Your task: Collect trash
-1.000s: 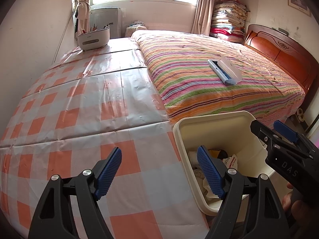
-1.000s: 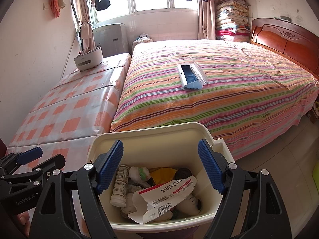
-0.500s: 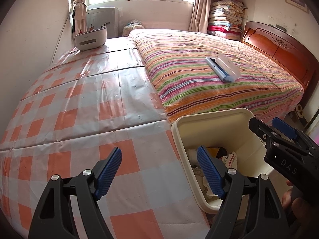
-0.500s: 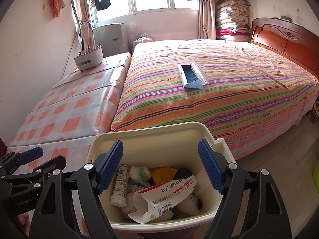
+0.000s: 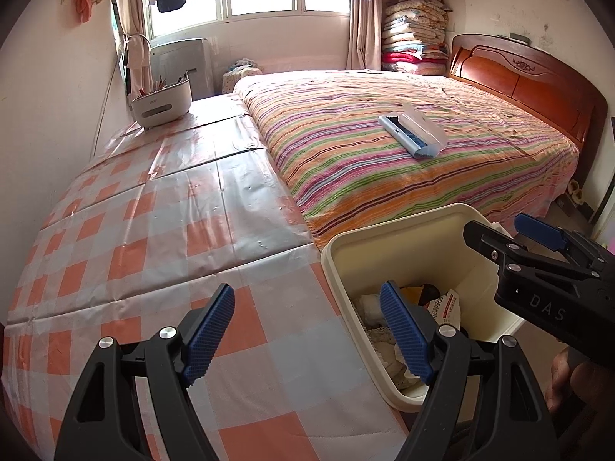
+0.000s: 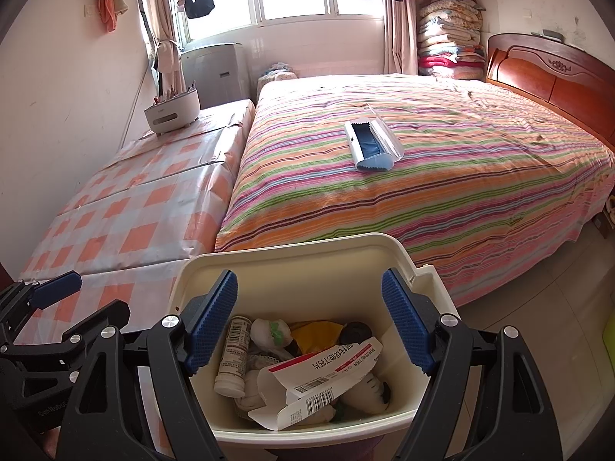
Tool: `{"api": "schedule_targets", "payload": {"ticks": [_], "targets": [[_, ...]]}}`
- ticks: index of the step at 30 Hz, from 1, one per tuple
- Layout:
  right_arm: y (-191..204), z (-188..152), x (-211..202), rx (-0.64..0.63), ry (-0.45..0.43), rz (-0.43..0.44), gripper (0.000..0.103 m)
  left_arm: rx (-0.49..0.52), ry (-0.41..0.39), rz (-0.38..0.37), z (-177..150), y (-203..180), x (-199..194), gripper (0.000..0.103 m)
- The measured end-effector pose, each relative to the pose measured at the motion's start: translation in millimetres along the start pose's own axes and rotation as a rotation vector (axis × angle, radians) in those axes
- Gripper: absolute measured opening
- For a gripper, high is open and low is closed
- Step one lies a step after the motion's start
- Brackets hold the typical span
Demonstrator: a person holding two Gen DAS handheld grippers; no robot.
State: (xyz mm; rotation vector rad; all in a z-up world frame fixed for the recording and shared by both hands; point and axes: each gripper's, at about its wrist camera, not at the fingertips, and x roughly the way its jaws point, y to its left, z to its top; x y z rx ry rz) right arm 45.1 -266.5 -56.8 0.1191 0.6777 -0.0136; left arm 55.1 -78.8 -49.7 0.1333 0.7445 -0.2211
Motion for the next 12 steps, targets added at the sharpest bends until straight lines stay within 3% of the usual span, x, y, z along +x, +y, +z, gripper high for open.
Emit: {"api": "schedule_targets", "payload": {"ticks": [12], "targets": [[0.3, -0.1, 0.0, -0.002, 0.001, 0.0, 0.077, -0.006, 0.033, -0.016, -2.1, -1.7, 3.0, 0.076]]}}
